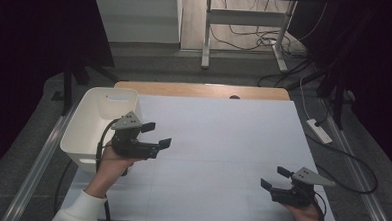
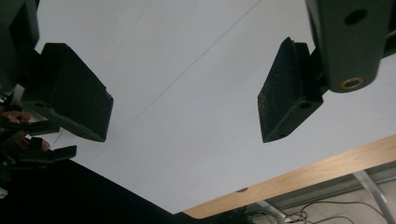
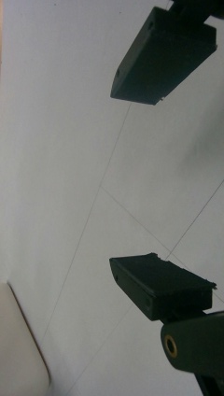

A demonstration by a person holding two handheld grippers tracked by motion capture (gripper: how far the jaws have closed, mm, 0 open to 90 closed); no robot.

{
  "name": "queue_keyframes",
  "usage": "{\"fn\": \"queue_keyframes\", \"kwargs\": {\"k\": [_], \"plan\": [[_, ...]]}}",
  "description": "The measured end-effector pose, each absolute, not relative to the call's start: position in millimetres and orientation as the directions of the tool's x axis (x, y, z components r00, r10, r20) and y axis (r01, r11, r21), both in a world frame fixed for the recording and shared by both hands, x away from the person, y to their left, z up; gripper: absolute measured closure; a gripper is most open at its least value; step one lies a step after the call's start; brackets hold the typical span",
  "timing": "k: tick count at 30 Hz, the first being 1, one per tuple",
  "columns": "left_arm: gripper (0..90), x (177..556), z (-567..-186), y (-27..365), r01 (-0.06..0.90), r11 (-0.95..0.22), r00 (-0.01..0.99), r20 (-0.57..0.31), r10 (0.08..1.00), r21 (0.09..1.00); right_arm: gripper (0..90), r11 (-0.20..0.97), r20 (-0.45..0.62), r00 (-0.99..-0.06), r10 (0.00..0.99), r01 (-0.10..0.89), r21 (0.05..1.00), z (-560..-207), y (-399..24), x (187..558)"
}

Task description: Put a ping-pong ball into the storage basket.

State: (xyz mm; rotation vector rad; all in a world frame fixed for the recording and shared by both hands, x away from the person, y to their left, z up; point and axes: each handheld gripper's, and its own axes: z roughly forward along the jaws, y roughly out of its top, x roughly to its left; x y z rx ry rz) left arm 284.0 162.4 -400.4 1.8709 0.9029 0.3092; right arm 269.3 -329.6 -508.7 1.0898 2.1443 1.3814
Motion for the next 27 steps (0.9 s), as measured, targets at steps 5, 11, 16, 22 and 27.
{"fn": "queue_keyframes", "kwargs": {"k": [5, 11, 16, 22, 27], "plan": [[18.9, 279, -405, 156, 0.446, -0.236, 0.706, -0.177, 0.686, 0.864, 16.3, 0.225, 0.099, -0.635, 0.766, 0.409, 0.884, -509, -329, 269], [18.9, 274, -412, 148, 0.443, -0.252, 0.719, -0.173, 0.674, 0.86, 16.4, 0.225, 0.099, -0.634, 0.767, 0.41, 0.884, -509, -330, 269], [18.9, 271, -421, 139, 0.445, -0.266, 0.727, -0.171, 0.666, 0.855, 16.3, 0.228, 0.098, -0.634, 0.767, 0.413, 0.882, -509, -329, 269], [18.9, 268, -432, 133, 0.452, -0.288, 0.737, -0.171, 0.654, 0.844, 16.4, 0.229, 0.096, -0.632, 0.769, 0.413, 0.881, -510, -329, 269], [18.9, 266, -440, 130, 0.451, -0.307, 0.739, -0.157, 0.656, 0.838, 16.4, 0.23, 0.096, -0.63, 0.77, 0.415, 0.88, -510, -329, 268]]}}
